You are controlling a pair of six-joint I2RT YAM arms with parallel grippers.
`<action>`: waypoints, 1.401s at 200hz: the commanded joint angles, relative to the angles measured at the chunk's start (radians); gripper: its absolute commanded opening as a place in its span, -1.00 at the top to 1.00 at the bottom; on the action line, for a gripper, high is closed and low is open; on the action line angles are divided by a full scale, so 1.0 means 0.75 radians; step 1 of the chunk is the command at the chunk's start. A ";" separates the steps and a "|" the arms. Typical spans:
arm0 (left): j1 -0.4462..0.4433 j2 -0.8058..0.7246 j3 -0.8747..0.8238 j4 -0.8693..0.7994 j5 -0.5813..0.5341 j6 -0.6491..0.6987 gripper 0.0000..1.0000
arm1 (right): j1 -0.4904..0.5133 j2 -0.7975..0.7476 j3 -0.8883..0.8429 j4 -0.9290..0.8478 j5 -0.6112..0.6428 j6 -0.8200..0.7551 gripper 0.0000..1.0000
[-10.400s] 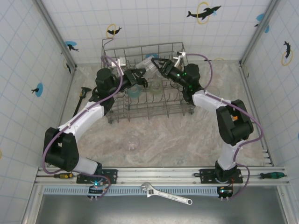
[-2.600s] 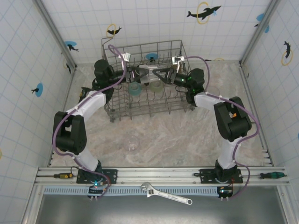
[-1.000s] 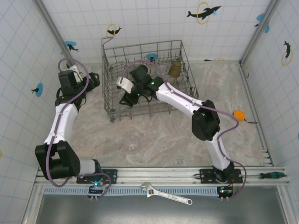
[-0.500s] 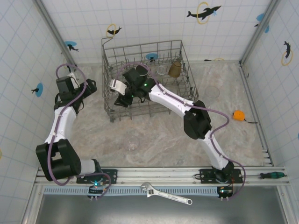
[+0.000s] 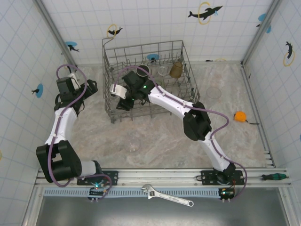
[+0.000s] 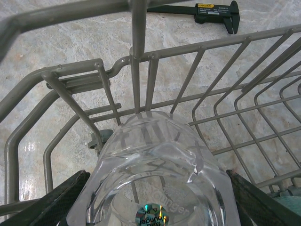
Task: Load the cups into the dish rack
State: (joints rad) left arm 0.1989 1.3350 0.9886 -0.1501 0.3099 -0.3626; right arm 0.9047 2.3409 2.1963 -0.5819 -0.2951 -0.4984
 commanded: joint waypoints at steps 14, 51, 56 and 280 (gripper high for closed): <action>0.005 -0.001 -0.005 0.004 0.033 0.031 -0.95 | 0.055 0.063 0.047 -0.091 0.064 -0.070 -0.36; 0.006 0.008 -0.005 0.002 0.050 0.028 -0.95 | 0.081 0.081 0.047 -0.081 0.108 -0.078 -0.56; 0.005 0.008 -0.005 0.002 0.051 0.028 -0.95 | 0.082 0.084 0.047 -0.081 0.111 -0.076 -0.58; 0.019 -0.029 -0.003 0.002 0.041 0.020 -0.95 | -0.173 -0.440 -0.138 0.018 0.171 0.408 -1.00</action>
State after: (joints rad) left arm 0.2043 1.3350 0.9886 -0.1497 0.3500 -0.3630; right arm 0.8394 2.1517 2.1513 -0.5827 -0.2054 -0.3283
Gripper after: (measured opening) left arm 0.973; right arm 0.997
